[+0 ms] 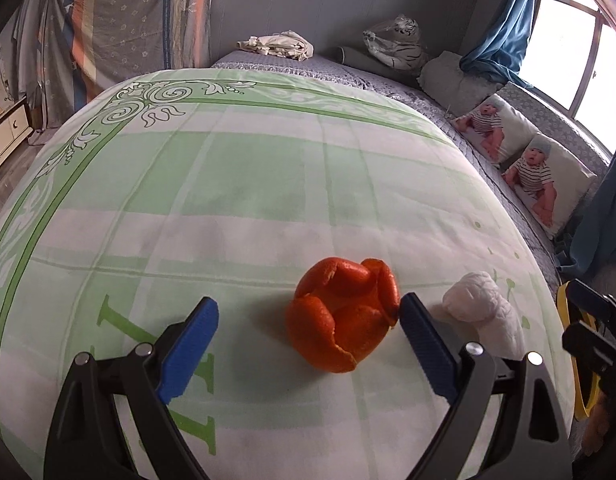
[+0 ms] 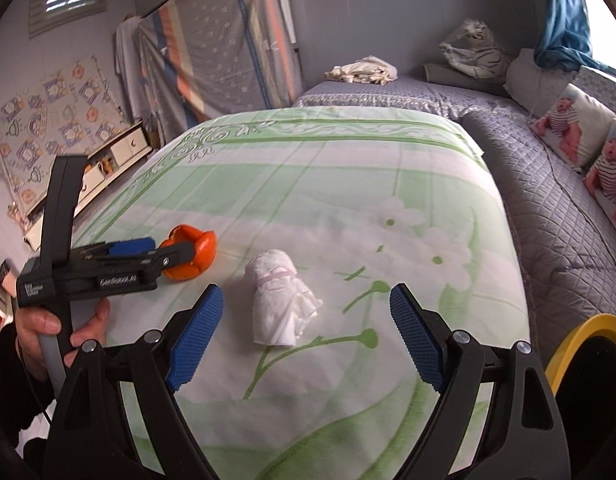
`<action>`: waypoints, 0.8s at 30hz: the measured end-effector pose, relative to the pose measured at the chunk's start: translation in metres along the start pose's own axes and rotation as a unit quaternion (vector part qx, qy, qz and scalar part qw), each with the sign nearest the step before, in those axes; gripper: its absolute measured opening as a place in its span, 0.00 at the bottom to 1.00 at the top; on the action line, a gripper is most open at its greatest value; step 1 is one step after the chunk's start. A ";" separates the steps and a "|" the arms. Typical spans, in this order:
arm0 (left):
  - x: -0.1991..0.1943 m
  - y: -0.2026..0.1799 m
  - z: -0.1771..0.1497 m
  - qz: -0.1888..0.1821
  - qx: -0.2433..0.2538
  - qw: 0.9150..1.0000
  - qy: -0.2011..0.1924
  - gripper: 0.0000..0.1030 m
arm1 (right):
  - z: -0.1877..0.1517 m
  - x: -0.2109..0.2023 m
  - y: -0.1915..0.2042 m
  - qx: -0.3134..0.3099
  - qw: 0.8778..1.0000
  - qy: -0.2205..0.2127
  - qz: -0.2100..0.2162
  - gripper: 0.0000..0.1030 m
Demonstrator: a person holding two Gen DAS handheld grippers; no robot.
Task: Collect trash
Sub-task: 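Grasp the orange peel with the left tool while the right tool grasps the white tissue ball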
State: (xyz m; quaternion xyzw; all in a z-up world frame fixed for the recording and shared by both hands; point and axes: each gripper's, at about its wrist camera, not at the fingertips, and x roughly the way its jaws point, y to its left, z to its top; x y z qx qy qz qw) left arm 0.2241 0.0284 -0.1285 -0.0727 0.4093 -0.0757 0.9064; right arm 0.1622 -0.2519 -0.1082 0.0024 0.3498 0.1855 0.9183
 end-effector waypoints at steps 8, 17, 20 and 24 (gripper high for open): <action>0.011 -0.002 0.008 0.001 0.003 1.000 0.008 0.84 | 0.000 0.031 0.015 -0.025 0.999 0.033 0.005 0.78; 0.015 -0.009 0.010 -0.012 0.017 1.000 0.010 0.59 | 0.003 0.060 0.022 -0.038 0.997 0.064 0.013 0.56; 0.011 -0.015 0.007 -0.012 0.035 0.999 0.004 0.47 | 0.002 0.067 0.021 -0.036 0.997 0.073 0.012 0.44; 0.007 -0.018 0.006 -0.015 0.043 0.999 0.005 0.36 | 0.001 0.070 0.016 -0.022 0.996 0.082 0.015 0.37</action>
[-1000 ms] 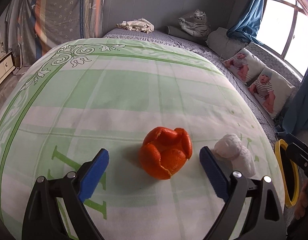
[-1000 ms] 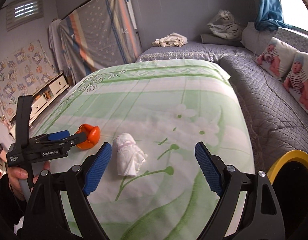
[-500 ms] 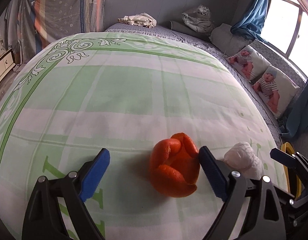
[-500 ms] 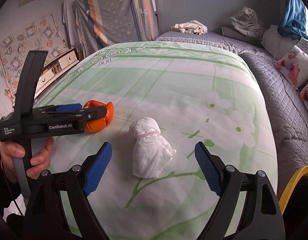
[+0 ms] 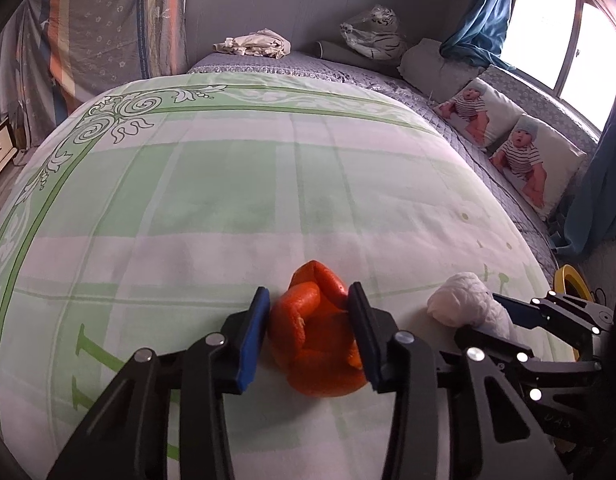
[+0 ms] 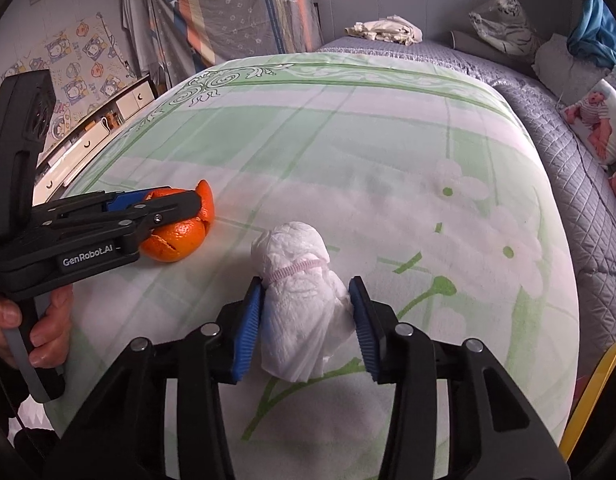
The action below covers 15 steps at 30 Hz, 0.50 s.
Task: Collect trash
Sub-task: 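Grasp the orange peel with the left tool while the right tool grasps the white tissue ball, then carry the orange peel and tissue ball over the yellow-rimmed bin with both tools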
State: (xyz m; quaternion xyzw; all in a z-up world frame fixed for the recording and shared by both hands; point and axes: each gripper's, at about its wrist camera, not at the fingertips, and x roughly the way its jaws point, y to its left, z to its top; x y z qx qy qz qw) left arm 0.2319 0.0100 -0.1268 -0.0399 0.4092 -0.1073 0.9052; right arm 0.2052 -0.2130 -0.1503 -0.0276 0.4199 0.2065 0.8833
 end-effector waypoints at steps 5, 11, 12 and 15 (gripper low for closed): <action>-0.007 -0.008 -0.005 0.011 0.025 1.000 -0.009 0.29 | -0.001 -0.004 0.002 -0.001 1.000 -0.002 -0.006 0.30; -0.011 -0.009 -0.011 0.020 0.034 0.999 -0.012 0.23 | -0.001 -0.018 -0.002 0.012 1.000 -0.016 -0.004 0.28; -0.011 -0.008 -0.010 0.020 0.031 0.999 -0.011 0.22 | -0.001 -0.022 -0.003 0.013 1.000 -0.021 -0.005 0.28; -0.014 -0.007 -0.008 0.016 0.022 1.000 -0.011 0.18 | -0.001 -0.035 -0.004 0.016 0.999 -0.034 -0.006 0.27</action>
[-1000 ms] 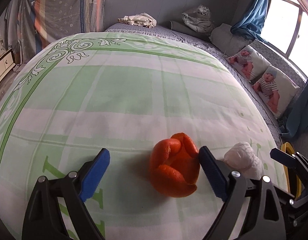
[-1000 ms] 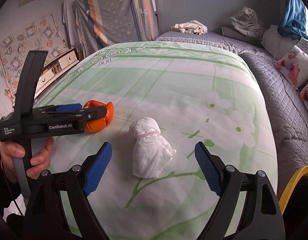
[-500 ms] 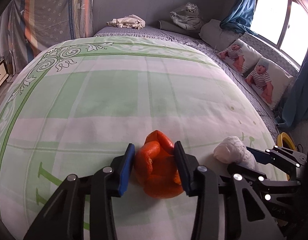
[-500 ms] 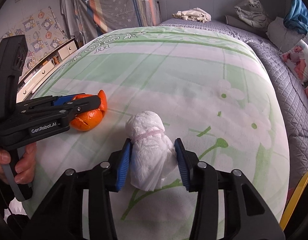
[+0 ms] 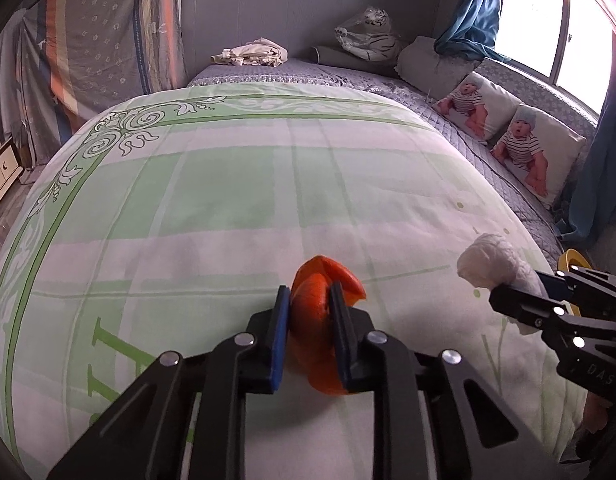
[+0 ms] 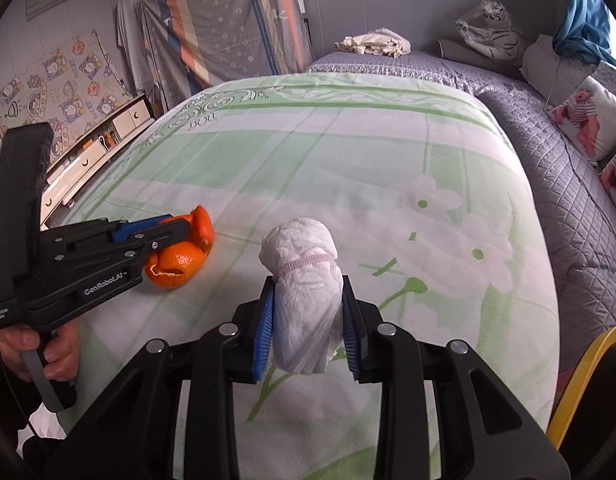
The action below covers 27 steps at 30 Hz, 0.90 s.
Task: Collect trash
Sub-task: 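Carry the orange peel and tissue ball over the yellow-rimmed bin with both tools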
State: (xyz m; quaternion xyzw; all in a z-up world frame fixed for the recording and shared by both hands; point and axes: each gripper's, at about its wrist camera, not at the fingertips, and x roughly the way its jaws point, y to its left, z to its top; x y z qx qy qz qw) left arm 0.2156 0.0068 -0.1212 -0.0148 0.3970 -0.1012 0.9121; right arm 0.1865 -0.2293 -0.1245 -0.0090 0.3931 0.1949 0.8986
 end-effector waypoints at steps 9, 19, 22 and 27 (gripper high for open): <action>-0.018 -0.006 0.005 -0.013 -0.004 1.000 -0.021 0.16 | 0.002 -0.040 -0.019 0.029 0.999 -0.033 -0.007 0.27; -0.066 -0.029 0.017 -0.034 0.007 0.997 -0.073 0.16 | -0.001 -0.098 -0.053 0.078 0.993 -0.088 -0.022 0.27; -0.074 -0.036 0.020 -0.042 0.011 0.996 -0.080 0.16 | -0.003 -0.113 -0.061 0.089 0.990 -0.104 -0.027 0.27; -0.088 -0.052 0.025 -0.061 0.016 0.994 -0.093 0.16 | -0.007 -0.141 -0.076 0.114 0.983 -0.141 -0.035 0.27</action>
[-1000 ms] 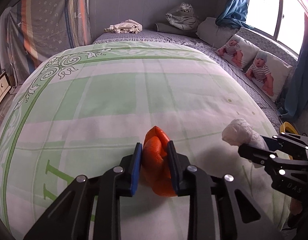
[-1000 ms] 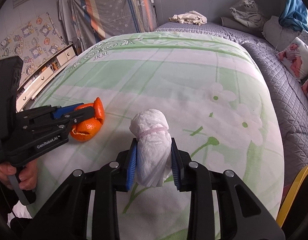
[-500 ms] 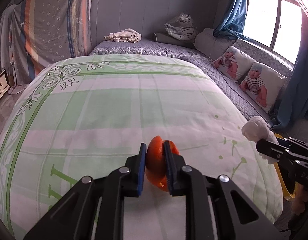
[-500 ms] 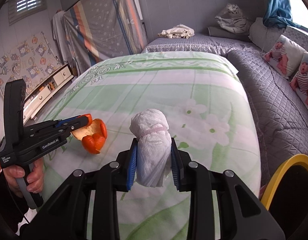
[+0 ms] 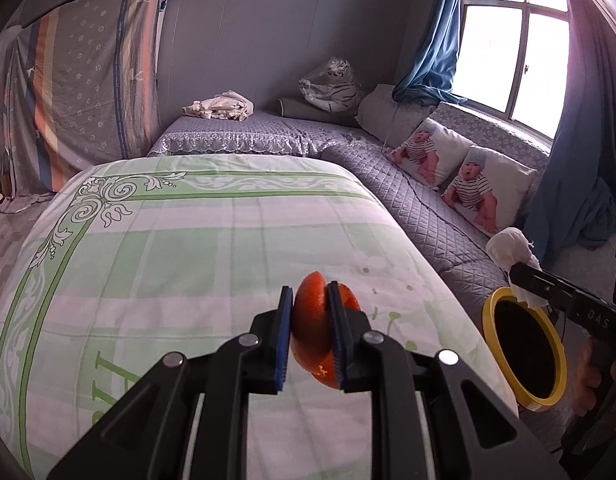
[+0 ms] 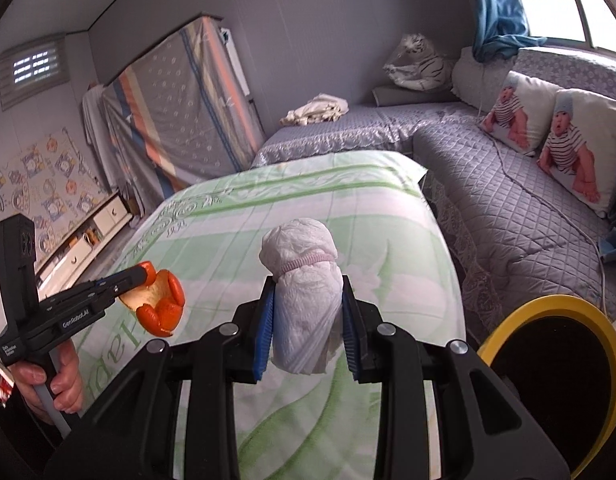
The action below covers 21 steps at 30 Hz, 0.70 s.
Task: Collect trash
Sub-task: 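Carry the orange peel and tissue ball over the yellow-rimmed bin with both tools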
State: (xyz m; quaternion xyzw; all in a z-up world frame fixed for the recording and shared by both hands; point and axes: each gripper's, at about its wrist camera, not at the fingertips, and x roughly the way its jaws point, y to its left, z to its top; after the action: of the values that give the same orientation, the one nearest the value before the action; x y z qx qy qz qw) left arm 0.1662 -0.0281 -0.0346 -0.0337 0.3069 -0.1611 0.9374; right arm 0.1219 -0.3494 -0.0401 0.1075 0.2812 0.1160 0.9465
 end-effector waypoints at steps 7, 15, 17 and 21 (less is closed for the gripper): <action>-0.008 -0.030 0.009 -0.028 0.014 0.999 -0.012 0.16 | 0.001 -0.030 -0.034 0.049 0.998 -0.046 -0.017 0.27; -0.010 -0.068 0.017 -0.060 0.035 0.997 -0.022 0.16 | -0.004 -0.048 -0.057 0.071 0.995 -0.066 -0.036 0.27; -0.010 -0.079 0.018 -0.070 0.044 0.996 -0.024 0.16 | -0.007 -0.053 -0.062 0.075 0.994 -0.072 -0.042 0.27; -0.009 -0.103 0.019 -0.091 0.063 0.994 -0.024 0.16 | -0.009 -0.064 -0.078 0.090 0.990 -0.087 -0.060 0.27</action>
State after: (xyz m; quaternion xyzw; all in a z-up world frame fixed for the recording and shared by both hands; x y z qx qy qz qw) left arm 0.1416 -0.1233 0.0029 -0.0061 0.2688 -0.2635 0.9264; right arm 0.0767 -0.4404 -0.0363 0.1851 0.2132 0.0237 0.9590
